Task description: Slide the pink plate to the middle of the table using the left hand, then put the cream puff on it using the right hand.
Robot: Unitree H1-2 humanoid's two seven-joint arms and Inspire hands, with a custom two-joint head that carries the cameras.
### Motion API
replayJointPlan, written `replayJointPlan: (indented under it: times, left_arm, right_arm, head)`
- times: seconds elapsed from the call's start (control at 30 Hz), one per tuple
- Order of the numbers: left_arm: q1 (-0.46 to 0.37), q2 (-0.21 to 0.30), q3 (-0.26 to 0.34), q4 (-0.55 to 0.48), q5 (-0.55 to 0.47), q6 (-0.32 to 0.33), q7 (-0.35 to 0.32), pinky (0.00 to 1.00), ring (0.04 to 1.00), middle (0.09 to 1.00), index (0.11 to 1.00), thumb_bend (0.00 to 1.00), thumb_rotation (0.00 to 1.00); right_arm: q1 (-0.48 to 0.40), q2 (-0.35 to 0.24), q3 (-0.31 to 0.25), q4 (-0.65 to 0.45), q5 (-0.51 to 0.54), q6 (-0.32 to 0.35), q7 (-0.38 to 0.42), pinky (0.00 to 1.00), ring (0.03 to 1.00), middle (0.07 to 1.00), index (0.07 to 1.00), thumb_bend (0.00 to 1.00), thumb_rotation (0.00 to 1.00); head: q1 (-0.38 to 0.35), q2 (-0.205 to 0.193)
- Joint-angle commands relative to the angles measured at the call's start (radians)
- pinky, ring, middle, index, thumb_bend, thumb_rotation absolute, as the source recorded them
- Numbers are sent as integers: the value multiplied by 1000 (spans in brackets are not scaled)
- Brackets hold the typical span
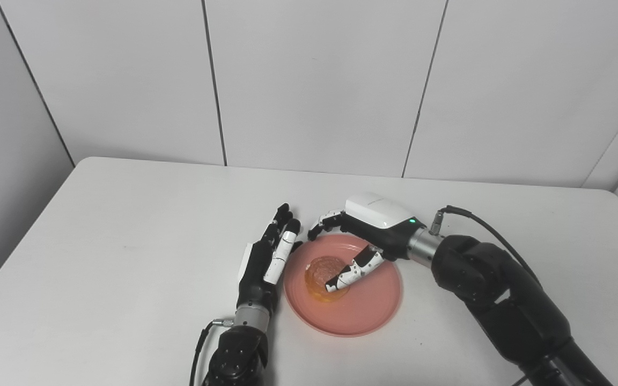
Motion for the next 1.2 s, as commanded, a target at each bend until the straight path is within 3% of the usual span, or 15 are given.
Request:
replayJointPlan:
  times: [0.0,0.17,0.33,0.37,0.43,0.6,0.73,0.8,0.87,1.0,1.17]
  left_arm:
    - [-2,-1,-1,-2,-1,-6,-1,793,891,958,919,870,828]
    - [-5,-4,3,3,-6,-8,1,810,894,956,921,861,826]
    - [-6,0,0,0,18,-17,16,808,879,946,914,851,831]
    - [-7,3,-1,5,23,-30,17,793,871,940,911,840,833]
    - [-7,6,-1,12,26,-52,18,782,865,935,905,819,831]
    - [-5,4,3,34,57,-143,50,778,859,916,889,821,796]
    - [0,-4,3,45,85,-213,85,806,866,901,893,818,792]
    - [3,-5,-1,50,105,-242,100,826,886,909,903,822,844]
    - [7,-4,-5,53,114,-258,107,909,929,940,925,817,903]
    - [16,-5,-7,43,119,-249,109,965,955,963,940,811,914]
    - [21,4,-9,33,124,-234,103,991,971,972,953,807,933]
  right_arm:
    - [-39,-22,-40,-77,28,34,-3,612,729,745,676,1000,441]
    - [17,-46,-94,-178,62,65,2,643,722,718,669,1000,468]
    - [119,-31,-176,-232,120,60,-81,605,692,710,659,997,549]
    - [148,-18,-199,-235,135,54,-115,604,688,707,658,985,585]
    - [198,11,-236,-235,159,46,-178,613,692,709,666,955,752]
    - [311,135,-337,-160,281,-18,-357,641,718,736,719,884,944]
    - [362,253,-415,-92,448,-21,-430,664,743,789,770,900,973]
    - [383,320,-456,-58,532,-17,-472,718,776,822,818,939,993]
    - [394,363,-486,-29,592,-22,-499,822,857,883,880,932,1000]
    - [409,390,-511,31,621,-62,-546,901,923,931,925,907,1000]
    - [427,390,-493,66,603,-85,-568,938,937,939,932,909,1000]
  head:
    - [1,-2]
    - [0,-1]
    - [-10,-1]
    - [-13,-1]
    - [-17,-2]
    - [-27,4]
    - [-32,7]
    - [-35,9]
    - [-38,12]
    - [-42,18]
    - [-53,25]
